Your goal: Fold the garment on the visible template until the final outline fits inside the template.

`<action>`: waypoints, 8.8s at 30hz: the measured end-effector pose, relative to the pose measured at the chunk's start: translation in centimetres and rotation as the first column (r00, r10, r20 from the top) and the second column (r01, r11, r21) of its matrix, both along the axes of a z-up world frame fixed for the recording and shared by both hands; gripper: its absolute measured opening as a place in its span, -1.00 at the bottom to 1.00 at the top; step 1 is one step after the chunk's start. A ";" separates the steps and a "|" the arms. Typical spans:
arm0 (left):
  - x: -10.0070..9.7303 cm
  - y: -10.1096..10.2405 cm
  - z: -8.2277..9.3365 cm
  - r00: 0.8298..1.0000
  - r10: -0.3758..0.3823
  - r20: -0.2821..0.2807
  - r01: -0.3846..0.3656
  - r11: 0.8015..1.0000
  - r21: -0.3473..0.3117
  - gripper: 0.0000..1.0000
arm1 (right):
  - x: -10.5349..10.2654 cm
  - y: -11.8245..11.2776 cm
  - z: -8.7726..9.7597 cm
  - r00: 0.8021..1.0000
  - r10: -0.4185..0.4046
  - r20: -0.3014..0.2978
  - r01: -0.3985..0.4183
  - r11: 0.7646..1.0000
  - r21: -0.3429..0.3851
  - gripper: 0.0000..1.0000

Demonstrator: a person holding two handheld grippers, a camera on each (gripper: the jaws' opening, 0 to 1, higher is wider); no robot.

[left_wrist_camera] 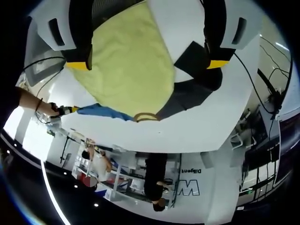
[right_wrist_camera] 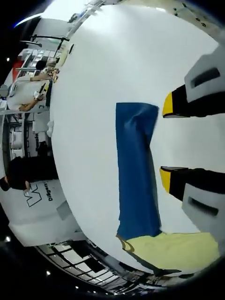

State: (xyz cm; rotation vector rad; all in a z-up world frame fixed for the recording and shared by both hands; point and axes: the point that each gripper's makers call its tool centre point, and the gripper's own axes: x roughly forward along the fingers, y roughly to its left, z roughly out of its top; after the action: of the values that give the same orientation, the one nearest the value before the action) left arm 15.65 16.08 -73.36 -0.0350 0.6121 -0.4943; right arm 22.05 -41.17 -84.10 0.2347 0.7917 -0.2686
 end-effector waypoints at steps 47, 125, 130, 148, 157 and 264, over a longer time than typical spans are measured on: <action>-0.6 0.7 -0.2 1.000 0.005 -0.013 -0.004 1.000 0.024 0.88 | 2.9 -6.3 -0.5 0.997 -0.081 -0.015 0.080 0.994 -0.069 -0.67; -2.0 1.2 -0.5 0.997 -0.079 -0.019 0.079 0.997 0.022 0.98 | 13.3 40.5 6.9 0.782 0.599 0.174 -0.623 0.756 0.199 -1.00; -2.1 1.2 -0.6 0.996 -0.083 -0.020 0.084 0.996 0.027 0.98 | 12.7 43.2 6.6 0.752 0.637 0.171 -0.660 0.724 0.203 -1.00; -2.7 1.8 -0.6 0.998 -0.055 -0.020 0.056 0.998 0.018 0.98 | 11.1 48.9 2.5 0.616 0.788 0.019 -0.787 0.614 0.068 -1.00; -3.0 2.1 -0.4 0.999 -0.037 -0.015 0.037 0.999 0.007 0.98 | 10.1 50.6 -0.5 0.551 0.835 -0.015 -0.831 0.550 0.083 -1.00; -2.8 0.1 0.2 0.997 -0.080 -0.022 0.079 0.997 -0.014 0.95 | 5.7 24.1 -1.6 0.615 0.786 -0.069 -0.739 0.543 -0.399 -1.00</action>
State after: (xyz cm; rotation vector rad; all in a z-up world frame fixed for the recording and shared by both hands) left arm 12.80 16.20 -73.21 -0.0291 0.6338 -0.5757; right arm 27.74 -17.05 -85.66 -0.4959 0.6339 0.4371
